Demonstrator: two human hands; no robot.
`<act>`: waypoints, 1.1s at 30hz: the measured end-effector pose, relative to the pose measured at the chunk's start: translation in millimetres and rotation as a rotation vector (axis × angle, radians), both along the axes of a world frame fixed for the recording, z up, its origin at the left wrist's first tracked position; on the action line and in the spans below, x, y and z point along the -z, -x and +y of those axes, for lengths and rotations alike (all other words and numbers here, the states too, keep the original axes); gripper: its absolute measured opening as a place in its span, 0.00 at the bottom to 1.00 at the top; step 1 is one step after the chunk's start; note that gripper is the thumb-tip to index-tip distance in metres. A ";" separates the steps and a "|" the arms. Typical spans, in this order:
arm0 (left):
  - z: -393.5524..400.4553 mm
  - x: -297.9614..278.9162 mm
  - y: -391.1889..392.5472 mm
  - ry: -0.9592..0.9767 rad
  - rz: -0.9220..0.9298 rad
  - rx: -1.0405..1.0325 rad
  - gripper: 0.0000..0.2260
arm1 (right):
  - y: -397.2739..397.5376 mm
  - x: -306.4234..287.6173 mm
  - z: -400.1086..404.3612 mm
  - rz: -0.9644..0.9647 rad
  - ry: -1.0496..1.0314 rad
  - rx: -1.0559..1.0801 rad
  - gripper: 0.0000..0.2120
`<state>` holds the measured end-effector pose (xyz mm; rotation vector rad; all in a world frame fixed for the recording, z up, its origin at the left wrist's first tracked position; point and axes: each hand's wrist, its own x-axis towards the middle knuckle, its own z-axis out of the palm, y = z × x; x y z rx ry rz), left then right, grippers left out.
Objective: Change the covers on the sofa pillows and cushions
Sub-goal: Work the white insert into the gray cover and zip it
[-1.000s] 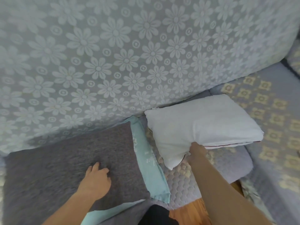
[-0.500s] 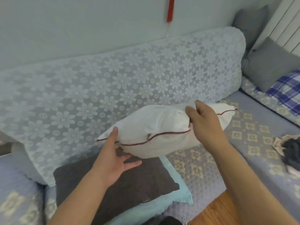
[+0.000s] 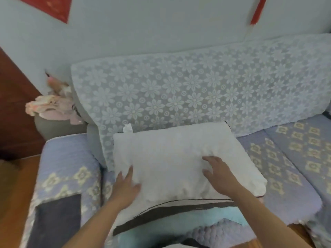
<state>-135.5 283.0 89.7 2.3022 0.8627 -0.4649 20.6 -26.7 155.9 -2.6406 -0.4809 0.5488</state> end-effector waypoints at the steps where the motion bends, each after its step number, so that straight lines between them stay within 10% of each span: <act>1: -8.3 7.6 1.1 -0.030 0.022 0.031 0.36 | -9.2 12.5 3.6 0.000 0.110 -0.090 0.27; 5: -20.7 14.3 8.5 -0.075 0.001 -0.029 0.34 | -16.9 49.3 13.6 0.307 0.370 -0.225 0.38; 12: 12.4 15.8 94.3 0.053 -0.167 -0.340 0.26 | -3.3 11.0 92.9 -0.295 0.145 -0.349 0.24; 18: 53.6 77.8 237.0 0.236 0.228 -0.796 0.31 | 64.4 8.0 174.1 -0.268 -0.054 -0.621 0.22; 24: 57.6 80.1 273.3 0.551 0.083 -1.253 0.21 | 129.4 25.8 198.5 -0.122 -0.088 -0.703 0.20; 33: 72.3 96.9 260.6 0.797 -0.118 -1.351 0.22 | 140.5 31.7 194.6 0.022 0.022 -0.552 0.18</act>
